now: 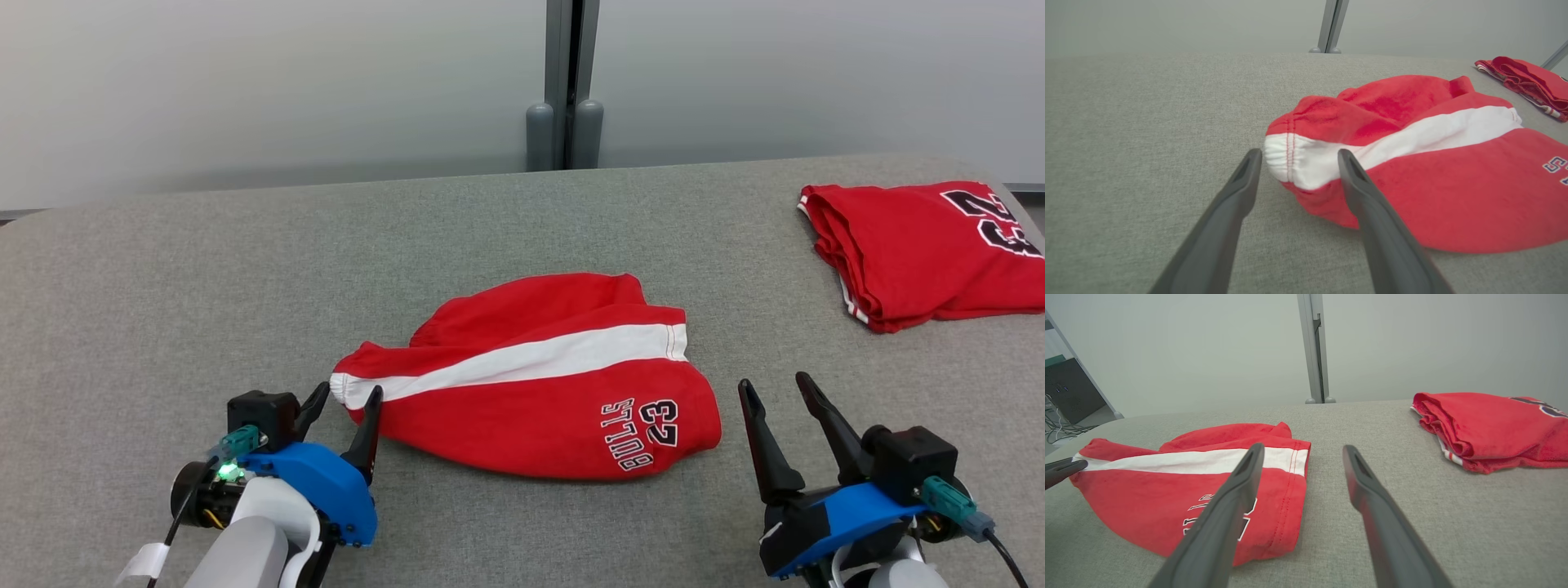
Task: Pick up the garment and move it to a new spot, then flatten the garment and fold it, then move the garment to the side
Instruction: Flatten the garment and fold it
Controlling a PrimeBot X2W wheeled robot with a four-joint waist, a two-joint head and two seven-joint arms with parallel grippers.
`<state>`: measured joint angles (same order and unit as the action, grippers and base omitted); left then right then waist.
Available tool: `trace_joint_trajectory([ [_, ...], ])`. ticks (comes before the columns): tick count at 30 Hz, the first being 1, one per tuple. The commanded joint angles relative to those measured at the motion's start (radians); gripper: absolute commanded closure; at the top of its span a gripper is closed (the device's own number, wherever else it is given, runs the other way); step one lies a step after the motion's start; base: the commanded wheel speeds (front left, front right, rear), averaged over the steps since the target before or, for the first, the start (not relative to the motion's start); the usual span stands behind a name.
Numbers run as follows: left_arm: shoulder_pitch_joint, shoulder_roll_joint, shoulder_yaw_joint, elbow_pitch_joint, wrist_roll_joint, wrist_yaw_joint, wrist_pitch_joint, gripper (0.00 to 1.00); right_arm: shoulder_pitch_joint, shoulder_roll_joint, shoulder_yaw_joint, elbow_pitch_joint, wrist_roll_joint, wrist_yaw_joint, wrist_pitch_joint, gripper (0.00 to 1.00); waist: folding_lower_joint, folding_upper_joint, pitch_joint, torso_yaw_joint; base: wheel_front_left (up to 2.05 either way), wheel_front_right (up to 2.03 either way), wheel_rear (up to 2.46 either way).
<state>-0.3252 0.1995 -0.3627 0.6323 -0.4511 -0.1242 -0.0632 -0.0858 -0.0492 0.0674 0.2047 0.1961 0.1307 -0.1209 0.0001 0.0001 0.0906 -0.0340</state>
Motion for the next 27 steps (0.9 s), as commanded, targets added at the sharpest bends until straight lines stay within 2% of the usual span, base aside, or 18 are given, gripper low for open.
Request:
trace_joint_trajectory([
  [1, -0.023, 0.001, -0.004, 0.01, -0.008, -0.007, 0.005, 0.1, -0.011, -0.003, 0.001, 0.002, 0.001, 0.0, -0.006, 0.0, -0.0001, -0.0001, 0.003, -0.001, 0.0, 0.0, 0.0],
  [2, -0.029, 0.003, -0.009, 0.018, -0.008, -0.007, -0.003, 0.53, -0.012, -0.003, 0.001, 0.005, 0.0, 0.0, -0.006, 0.0, -0.0001, -0.0001, 0.004, -0.002, 0.0, 0.0, 0.0],
  [3, -0.035, 0.003, -0.012, 0.026, -0.015, -0.007, -0.011, 0.87, -0.013, -0.003, 0.002, 0.006, -0.001, 0.0, -0.008, 0.0, -0.0001, -0.0001, 0.006, -0.002, 0.0, 0.0, 0.0],
  [4, -0.039, 0.003, -0.015, 0.034, -0.017, -0.008, -0.015, 1.0, -0.016, -0.003, 0.002, 0.007, -0.001, 0.0, -0.008, 0.0, -0.0001, -0.0001, 0.008, -0.003, 0.0, 0.0, 0.0],
  [10, -0.067, 0.0, -0.036, 0.067, -0.031, -0.008, -0.047, 1.0, -0.065, -0.003, 0.022, 0.018, 0.024, 0.0, 0.05, 0.0, -0.0001, -0.0001, 0.031, 0.002, 0.0, 0.0, 0.0],
  [17, -0.084, -0.007, -0.082, 0.056, -0.034, -0.008, -0.093, 1.0, -0.242, -0.002, -0.037, 0.109, 0.14, 0.0, 0.391, 0.0, -0.0001, -0.0001, 0.073, 0.017, 0.0, 0.0, 0.0],
  [20, -0.1, -0.009, -0.099, 0.051, -0.039, -0.008, -0.105, 1.0, -0.318, -0.002, -0.053, 0.163, 0.135, 0.0, 0.508, 0.0, -0.0001, -0.0001, 0.095, 0.03, 0.0, 0.0, 0.0],
  [23, -0.113, -0.01, -0.119, 0.051, -0.044, -0.008, -0.111, 1.0, -0.38, -0.003, -0.06, 0.224, 0.133, 0.0, 0.584, 0.0, -0.0001, -0.0001, 0.115, 0.043, 0.0, 0.0, 0.0],
  [27, -0.132, -0.005, -0.125, 0.062, -0.053, -0.008, -0.123, 1.0, -0.439, -0.002, -0.051, 0.298, 0.141, 0.0, 0.609, 0.0, -0.0001, -0.0001, 0.135, 0.052, 0.0, 0.0, 0.0],
])
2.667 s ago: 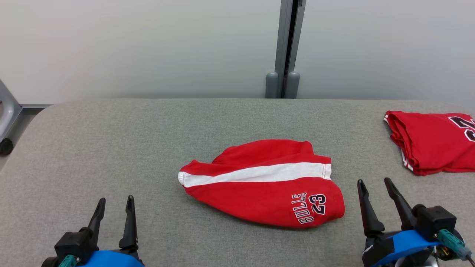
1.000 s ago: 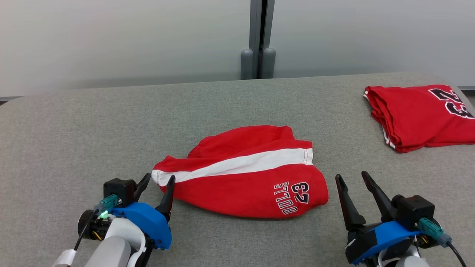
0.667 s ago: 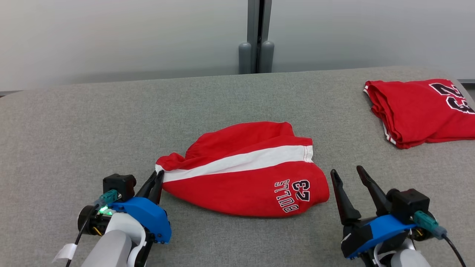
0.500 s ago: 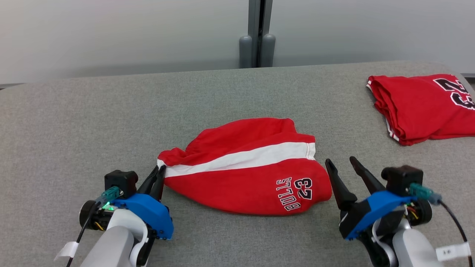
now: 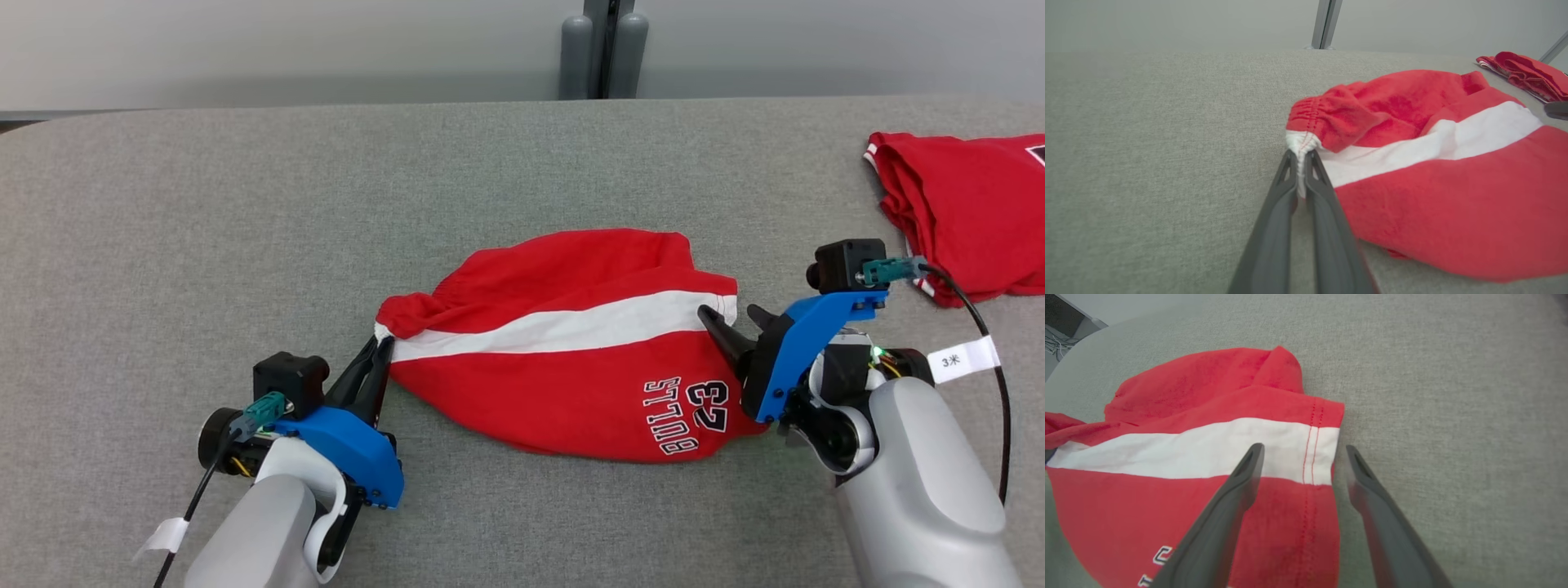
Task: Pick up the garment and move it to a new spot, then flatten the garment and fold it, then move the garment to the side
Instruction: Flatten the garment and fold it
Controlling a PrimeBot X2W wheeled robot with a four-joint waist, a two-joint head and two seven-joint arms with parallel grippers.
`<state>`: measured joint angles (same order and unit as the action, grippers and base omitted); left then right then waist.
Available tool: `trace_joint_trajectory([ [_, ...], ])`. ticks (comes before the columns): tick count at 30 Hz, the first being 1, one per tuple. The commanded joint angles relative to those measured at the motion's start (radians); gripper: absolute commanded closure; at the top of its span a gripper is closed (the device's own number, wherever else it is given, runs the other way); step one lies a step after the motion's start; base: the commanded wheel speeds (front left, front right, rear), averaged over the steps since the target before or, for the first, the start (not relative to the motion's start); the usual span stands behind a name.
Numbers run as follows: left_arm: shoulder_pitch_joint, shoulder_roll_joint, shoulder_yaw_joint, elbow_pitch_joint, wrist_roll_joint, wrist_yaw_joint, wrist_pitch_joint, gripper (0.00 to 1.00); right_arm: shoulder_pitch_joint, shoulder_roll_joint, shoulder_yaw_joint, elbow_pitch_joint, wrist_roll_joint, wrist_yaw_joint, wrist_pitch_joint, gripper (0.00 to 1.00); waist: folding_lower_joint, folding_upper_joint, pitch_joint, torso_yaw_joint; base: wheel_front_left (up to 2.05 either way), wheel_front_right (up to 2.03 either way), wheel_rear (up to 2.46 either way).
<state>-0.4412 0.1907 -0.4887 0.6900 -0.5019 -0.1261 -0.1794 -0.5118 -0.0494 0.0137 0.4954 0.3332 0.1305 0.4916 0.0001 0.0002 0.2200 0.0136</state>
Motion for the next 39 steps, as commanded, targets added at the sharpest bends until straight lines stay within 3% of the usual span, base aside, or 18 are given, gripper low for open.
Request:
trace_joint_trajectory([
  [1, -0.019, 0.006, -0.001, 0.007, -0.006, -0.006, -0.008, 1.0, -0.026, -0.002, 0.007, 0.025, 0.012, 0.001, -0.005, 0.0, -0.0001, -0.0002, 0.009, 0.005, 0.0, 0.0, 0.0],
  [28, -0.053, 0.02, -0.033, 0.068, -0.056, -0.004, -0.04, 1.0, -0.204, -0.002, 0.13, 0.372, 0.195, 0.001, -0.167, 0.0, -0.0001, -0.0002, 0.022, 0.003, 0.0, 0.0, 0.0],
  [30, -0.051, 0.02, -0.037, 0.07, -0.06, -0.004, -0.041, 1.0, -0.205, -0.002, 0.163, 0.373, 0.219, 0.001, -0.17, 0.33, -0.0001, -0.0002, 0.018, 0.003, 0.0, 0.0, 0.0],
  [31, -0.05, 0.02, -0.039, 0.071, -0.062, -0.004, -0.041, 1.0, -0.206, -0.002, 0.176, 0.367, 0.231, 0.001, -0.178, 0.6, -0.0001, -0.0002, 0.016, 0.002, 0.0, 0.0, 0.0],
  [33, -0.046, 0.02, -0.043, 0.074, -0.063, -0.004, -0.043, 1.0, -0.204, -0.002, 0.2, 0.359, 0.241, 0.001, -0.198, 1.0, -0.0001, -0.0002, 0.009, 0.001, 0.0, 0.0, 0.0],
  [39, -0.035, 0.03, -0.036, 0.07, -0.076, -0.003, -0.053, 1.0, -0.178, -0.003, 0.217, 0.311, 0.225, 0.001, -0.263, 1.0, -0.0001, -0.0002, -0.018, -0.005, 0.0, 0.0, 0.0],
])
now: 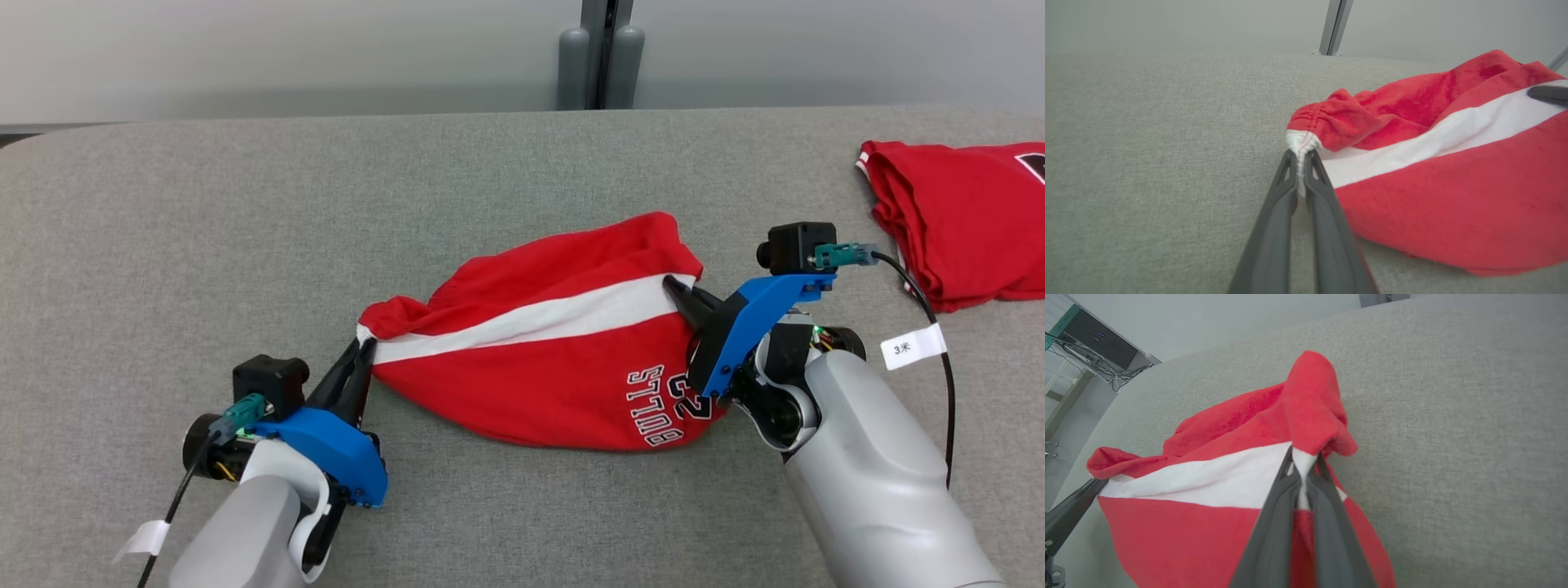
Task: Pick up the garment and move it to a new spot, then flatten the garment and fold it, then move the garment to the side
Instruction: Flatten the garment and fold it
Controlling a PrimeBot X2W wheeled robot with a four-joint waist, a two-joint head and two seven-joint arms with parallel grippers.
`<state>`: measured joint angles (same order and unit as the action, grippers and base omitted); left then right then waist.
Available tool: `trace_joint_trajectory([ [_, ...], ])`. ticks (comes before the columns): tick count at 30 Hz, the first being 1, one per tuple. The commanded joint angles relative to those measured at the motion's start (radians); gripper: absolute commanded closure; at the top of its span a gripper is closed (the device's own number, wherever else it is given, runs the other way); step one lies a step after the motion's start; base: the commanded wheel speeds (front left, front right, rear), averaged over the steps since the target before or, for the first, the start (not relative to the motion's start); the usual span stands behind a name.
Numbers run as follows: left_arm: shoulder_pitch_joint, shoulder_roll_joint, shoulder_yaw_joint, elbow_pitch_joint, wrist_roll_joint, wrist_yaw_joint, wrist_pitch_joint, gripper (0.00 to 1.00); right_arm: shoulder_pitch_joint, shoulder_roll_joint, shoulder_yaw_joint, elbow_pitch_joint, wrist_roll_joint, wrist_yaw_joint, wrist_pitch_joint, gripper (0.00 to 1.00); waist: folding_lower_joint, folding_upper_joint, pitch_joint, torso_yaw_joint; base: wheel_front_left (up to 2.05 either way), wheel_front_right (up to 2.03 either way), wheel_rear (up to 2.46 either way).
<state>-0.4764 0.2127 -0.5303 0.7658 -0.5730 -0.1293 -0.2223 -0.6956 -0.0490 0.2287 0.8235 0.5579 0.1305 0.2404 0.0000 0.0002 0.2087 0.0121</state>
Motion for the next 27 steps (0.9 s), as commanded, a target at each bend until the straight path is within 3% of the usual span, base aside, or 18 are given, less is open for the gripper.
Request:
trace_joint_trajectory([
  [1, 0.001, 0.01, 0.01, -0.015, -0.007, 0.0, -0.014, 1.0, 0.014, -0.003, 0.002, -0.032, -0.007, 0.001, -0.021, 1.0, 0.0, -0.0002, -0.011, -0.005, 0.0, 0.0, 0.0],
  [7, 0.017, 0.017, 0.059, -0.147, -0.05, 0.0, -0.035, 1.0, 0.074, -0.003, -0.059, -0.21, -0.086, 0.001, -0.072, 1.0, 0.0, -0.0002, -0.043, -0.01, 0.0, 0.0, 0.0],
  [17, 0.051, 0.101, 0.083, -0.511, -0.163, 0.001, 0.037, 1.0, 0.266, -0.003, -0.216, -0.685, -0.231, 0.001, 0.06, 1.0, 0.0, -0.0002, -0.048, -0.03, 0.0, 0.0, 0.0],
  [24, 0.115, 0.114, 0.07, -0.569, -0.186, 0.039, 0.101, 1.0, 0.358, -0.004, -0.221, -0.765, -0.327, 0.0, 0.242, 1.0, 0.0, -0.0002, -0.023, -0.041, 0.0, 0.0, 0.0],
  [27, 0.161, 0.111, 0.041, -0.539, -0.167, 0.064, 0.114, 1.0, 0.392, -0.004, -0.22, -0.752, -0.376, 0.0, 0.273, 1.0, 0.0, -0.0002, -0.009, -0.037, 0.0, 0.0, 0.0],
])
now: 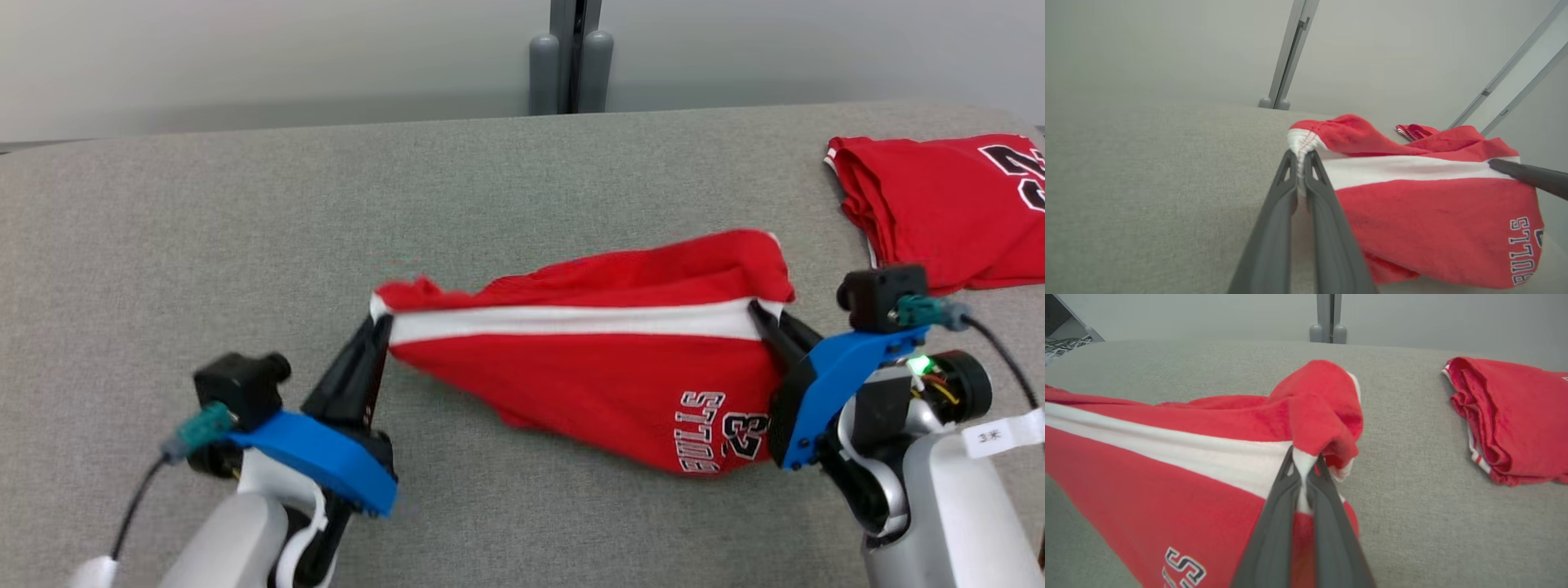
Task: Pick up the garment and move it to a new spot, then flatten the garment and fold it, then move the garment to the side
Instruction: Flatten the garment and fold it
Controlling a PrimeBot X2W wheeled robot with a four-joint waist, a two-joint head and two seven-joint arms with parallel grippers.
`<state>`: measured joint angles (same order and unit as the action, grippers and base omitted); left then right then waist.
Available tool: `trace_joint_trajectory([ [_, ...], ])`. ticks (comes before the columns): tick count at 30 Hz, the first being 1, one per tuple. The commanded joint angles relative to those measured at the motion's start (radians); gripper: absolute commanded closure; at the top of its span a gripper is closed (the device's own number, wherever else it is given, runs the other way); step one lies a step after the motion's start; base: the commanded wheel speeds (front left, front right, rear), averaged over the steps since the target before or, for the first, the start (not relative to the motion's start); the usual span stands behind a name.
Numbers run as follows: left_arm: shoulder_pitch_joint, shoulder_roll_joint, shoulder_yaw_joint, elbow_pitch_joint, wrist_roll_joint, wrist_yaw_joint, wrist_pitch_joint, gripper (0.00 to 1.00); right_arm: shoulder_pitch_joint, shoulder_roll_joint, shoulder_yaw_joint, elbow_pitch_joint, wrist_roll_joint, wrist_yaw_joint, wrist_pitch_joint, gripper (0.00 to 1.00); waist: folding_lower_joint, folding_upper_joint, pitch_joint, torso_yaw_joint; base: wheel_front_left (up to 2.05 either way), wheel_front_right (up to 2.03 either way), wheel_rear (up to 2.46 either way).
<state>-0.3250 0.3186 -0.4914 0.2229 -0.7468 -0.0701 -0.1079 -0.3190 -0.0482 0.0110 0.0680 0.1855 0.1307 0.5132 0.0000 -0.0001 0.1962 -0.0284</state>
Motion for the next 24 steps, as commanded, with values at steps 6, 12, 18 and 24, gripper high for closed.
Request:
trace_joint_trajectory([
  [6, 0.056, -0.024, -0.041, 0.122, 0.046, 0.063, -0.003, 1.0, 0.014, -0.005, 0.027, 0.114, -0.069, 0.0, -0.072, 1.0, 0.0, 0.0001, 0.013, 0.03, 0.0, 0.0, 0.0],
  [12, 0.064, -0.063, -0.061, 0.194, 0.028, 0.045, -0.004, 0.0, -0.006, -0.005, 0.042, 0.242, -0.086, 0.0, -0.161, 0.0, 0.0, 0.0001, 0.0, 0.063, 0.0, 0.0, 0.0],
  [18, 0.082, -0.081, -0.067, 0.222, 0.033, 0.036, -0.06, 0.0, 0.021, -0.004, 0.001, 0.262, -0.056, 0.0, -0.232, 0.0, 0.0, 0.0001, -0.036, 0.077, 0.0, 0.0, 0.0],
  [24, 0.122, -0.073, -0.019, 0.191, 0.046, 0.042, -0.142, 0.0, 0.115, -0.004, -0.067, 0.154, -0.012, 0.0, -0.324, 0.0, 0.0, 0.0001, -0.079, 0.069, 0.0, 0.0, 0.0],
])
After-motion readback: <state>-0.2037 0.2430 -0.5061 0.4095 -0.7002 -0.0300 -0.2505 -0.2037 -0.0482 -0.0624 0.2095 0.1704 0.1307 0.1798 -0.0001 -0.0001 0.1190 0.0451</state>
